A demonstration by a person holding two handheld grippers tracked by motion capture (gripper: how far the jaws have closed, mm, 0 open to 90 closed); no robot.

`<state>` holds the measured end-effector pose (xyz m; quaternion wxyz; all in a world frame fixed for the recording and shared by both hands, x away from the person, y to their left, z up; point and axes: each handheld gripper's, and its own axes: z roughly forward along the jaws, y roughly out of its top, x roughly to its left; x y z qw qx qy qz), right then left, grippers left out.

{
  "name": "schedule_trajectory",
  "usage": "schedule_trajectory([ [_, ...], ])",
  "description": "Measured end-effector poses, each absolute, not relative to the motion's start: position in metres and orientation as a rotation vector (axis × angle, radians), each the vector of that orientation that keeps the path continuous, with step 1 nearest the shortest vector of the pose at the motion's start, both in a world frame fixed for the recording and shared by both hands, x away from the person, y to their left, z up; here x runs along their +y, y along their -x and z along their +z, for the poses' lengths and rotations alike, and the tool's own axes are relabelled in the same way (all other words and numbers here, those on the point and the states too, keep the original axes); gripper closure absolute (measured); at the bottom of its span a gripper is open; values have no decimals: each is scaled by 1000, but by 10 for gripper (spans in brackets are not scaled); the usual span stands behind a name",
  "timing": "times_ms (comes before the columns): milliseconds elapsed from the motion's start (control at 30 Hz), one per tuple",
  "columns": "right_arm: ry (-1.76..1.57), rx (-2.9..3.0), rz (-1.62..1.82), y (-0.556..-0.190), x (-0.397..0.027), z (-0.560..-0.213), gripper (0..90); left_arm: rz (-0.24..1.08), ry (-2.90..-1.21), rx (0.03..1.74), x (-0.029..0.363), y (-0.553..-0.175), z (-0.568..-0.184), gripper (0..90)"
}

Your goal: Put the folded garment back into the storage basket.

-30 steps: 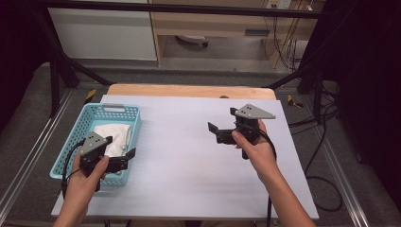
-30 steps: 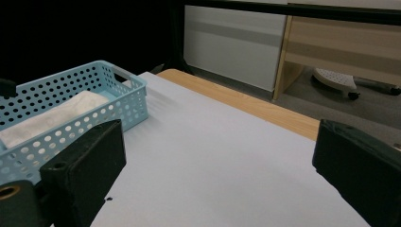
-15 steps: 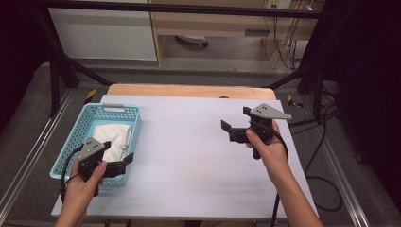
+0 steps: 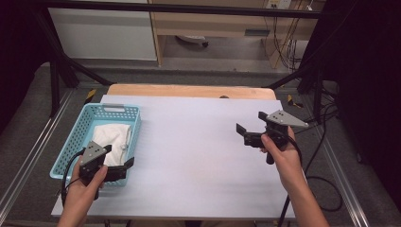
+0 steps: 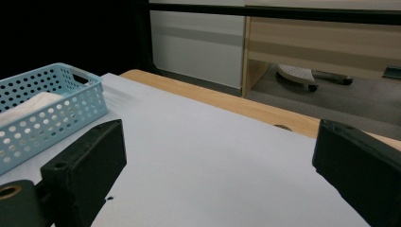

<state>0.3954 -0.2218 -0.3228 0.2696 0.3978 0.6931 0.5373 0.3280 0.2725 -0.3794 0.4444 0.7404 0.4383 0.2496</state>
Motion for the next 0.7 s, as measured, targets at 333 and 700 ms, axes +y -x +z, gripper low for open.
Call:
schedule_trajectory([
  [333,-1118,1841,1425,-385,-248,-335,43,622,-1858,1085,273,-325,-385,58],
  [700,-1162,1826,1398,-376,-268,-351,45,609,-1873,1084,273,-324,-389,58],
])
